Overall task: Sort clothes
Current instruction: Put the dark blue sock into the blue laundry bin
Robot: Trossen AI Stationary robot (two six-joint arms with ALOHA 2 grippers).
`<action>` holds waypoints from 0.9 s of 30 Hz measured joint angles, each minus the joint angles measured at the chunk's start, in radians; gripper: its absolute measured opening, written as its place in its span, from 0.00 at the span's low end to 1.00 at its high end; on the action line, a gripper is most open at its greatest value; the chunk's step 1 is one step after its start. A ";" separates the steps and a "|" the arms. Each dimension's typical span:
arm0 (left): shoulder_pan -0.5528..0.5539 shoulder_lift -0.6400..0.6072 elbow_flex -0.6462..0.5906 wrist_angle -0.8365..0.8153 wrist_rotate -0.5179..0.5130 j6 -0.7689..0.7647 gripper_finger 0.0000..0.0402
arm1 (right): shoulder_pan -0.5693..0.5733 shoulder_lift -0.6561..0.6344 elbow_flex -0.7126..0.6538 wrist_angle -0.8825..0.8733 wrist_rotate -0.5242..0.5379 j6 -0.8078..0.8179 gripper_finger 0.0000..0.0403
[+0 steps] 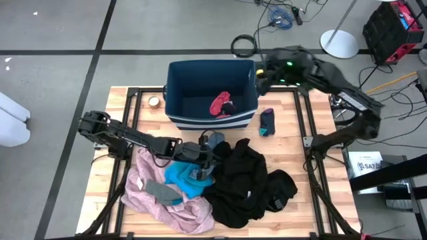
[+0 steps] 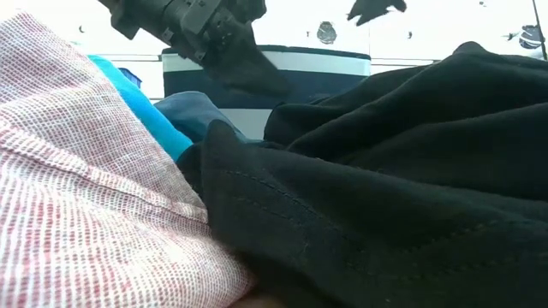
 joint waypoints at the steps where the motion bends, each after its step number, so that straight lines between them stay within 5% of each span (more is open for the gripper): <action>1: -0.002 0.000 -0.005 -0.002 0.000 -0.012 0.22 | 0.000 -0.022 -0.009 -0.037 0.028 0.031 0.40; 5: -0.016 0.000 -0.012 0.001 0.000 -0.016 0.22 | -0.001 -0.106 -0.142 -0.091 0.123 0.142 0.40; 12: -0.033 0.000 -0.012 0.011 0.000 -0.016 0.22 | -0.053 -0.246 -0.506 -0.084 0.131 0.292 0.40; 18: -0.039 0.000 -0.012 0.015 0.000 -0.016 0.22 | -0.092 -0.337 -0.738 0.003 -0.061 0.307 0.40; 27: -0.039 0.000 -0.012 0.024 0.000 -0.016 0.22 | -0.092 -0.297 -0.915 0.106 -0.194 0.283 0.42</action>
